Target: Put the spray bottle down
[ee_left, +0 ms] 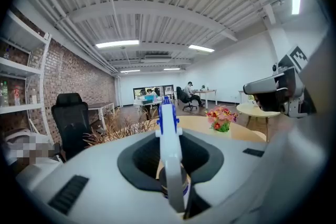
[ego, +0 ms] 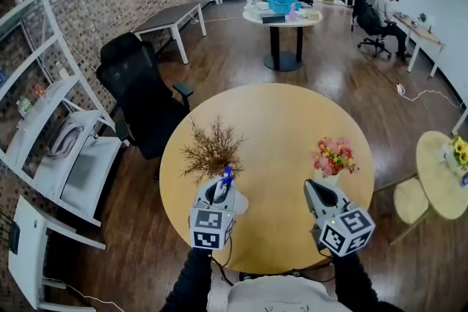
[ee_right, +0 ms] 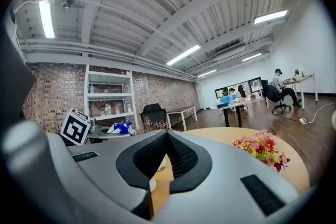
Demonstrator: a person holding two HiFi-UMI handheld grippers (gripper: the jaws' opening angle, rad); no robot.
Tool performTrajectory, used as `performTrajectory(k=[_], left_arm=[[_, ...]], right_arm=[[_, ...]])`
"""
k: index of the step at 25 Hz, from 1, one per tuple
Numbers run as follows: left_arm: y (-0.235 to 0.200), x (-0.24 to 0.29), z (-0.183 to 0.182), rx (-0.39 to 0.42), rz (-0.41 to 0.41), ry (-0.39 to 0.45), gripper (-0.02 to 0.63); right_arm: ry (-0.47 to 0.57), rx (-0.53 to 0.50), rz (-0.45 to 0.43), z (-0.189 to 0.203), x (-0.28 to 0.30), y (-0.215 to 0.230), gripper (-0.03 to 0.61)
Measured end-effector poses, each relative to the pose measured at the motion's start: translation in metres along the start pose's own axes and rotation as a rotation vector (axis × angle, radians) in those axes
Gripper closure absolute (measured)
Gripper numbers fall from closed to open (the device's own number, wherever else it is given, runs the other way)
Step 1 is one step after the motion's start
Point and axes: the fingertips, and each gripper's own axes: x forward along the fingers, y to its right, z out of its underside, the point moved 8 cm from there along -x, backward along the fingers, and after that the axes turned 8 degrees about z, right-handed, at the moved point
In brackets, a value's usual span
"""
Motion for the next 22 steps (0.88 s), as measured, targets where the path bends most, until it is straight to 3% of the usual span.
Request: performTrajectory(k=[15, 22], left_arm=[[-0.001, 0.014, -0.009, 0.001, 0.045, -0.061, 0.531], [0.001, 0.036, -0.010, 0.032, 0.042, -0.032, 0.531]], right_arm=[[0.003, 0.007, 0.001, -0.001, 0.000, 0.003, 0.598], [0.006, 0.011, 0.010, 0.000, -0.002, 0.006, 0.598]])
